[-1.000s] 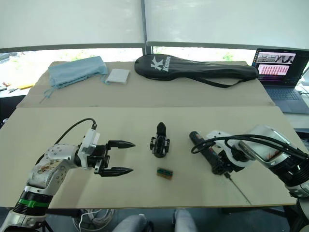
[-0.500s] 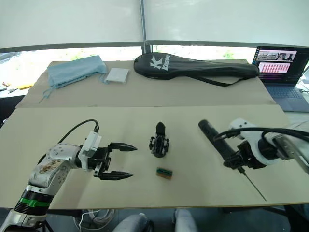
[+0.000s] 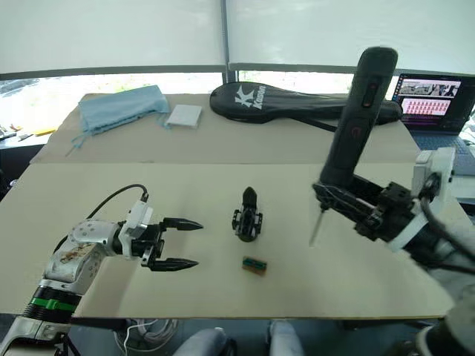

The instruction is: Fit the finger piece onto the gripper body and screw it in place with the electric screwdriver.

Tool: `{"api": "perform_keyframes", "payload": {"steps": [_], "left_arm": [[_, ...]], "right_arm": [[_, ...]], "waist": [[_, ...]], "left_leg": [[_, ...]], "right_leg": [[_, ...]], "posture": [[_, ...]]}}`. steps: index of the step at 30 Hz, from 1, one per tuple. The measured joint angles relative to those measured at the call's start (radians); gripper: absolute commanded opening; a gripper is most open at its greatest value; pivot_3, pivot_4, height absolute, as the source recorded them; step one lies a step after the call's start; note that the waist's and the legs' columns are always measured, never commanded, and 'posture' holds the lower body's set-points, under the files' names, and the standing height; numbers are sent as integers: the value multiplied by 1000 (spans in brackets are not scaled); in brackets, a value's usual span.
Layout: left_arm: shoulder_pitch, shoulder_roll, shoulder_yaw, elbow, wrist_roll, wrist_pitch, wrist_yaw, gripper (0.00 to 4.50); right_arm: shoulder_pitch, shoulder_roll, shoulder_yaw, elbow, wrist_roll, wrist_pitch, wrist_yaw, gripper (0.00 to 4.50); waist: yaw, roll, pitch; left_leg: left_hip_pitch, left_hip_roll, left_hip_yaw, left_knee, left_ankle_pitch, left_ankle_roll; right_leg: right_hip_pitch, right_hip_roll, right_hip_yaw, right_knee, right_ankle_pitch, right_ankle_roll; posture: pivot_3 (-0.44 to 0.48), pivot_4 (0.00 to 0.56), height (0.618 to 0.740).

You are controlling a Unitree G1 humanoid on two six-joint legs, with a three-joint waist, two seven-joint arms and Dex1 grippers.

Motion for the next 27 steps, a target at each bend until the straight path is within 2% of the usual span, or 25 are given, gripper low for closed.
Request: {"api": "perform_keyframes", "payload": {"steps": [4,8,10,15,23,27], "left_arm": [[-4,-23,-30,58,59,-62,7,4500],[9,-59,-71,68,103,-123,15,4500],[17,-73,-88,54,112,-134,25,4500],[34,-86,-102,44,133,-155,55,4500],[48,-165,-156,47,182,-213,118,4500],[50,-176,-179,54,202,-225,133,4500]], "right_arm": [[84,62,177,-51,-71,-236,21,1926],[226,56,464,-8,-269,-536,201,1926],[238,55,537,36,-332,-660,246,1926],[241,19,590,148,-398,-840,301,1926],[242,-15,624,236,-402,-929,308,1926],[245,-30,639,251,-403,-956,309,1926]], "waist": [[-8,0,0],[-14,0,0],[-16,0,0],[-15,-1,0],[-11,-1,0],[-12,-1,0]], "left_leg": [[1,-1,0,0,0,0],[3,-1,1,0,0,0],[5,-1,2,0,0,0],[14,0,2,-2,0,0],[13,0,2,-2,0,0],[13,0,2,-2,0,0]], "right_leg": [[1,0,-3,0,0,0],[2,1,-3,0,0,0],[4,1,-3,0,0,0],[10,1,-1,-1,-1,0],[10,1,0,-1,-1,0],[10,1,1,0,-1,0]], "posture": [[0,150,740],[0,150,740],[0,150,740],[0,150,740],[0,150,740],[0,150,740]]}}
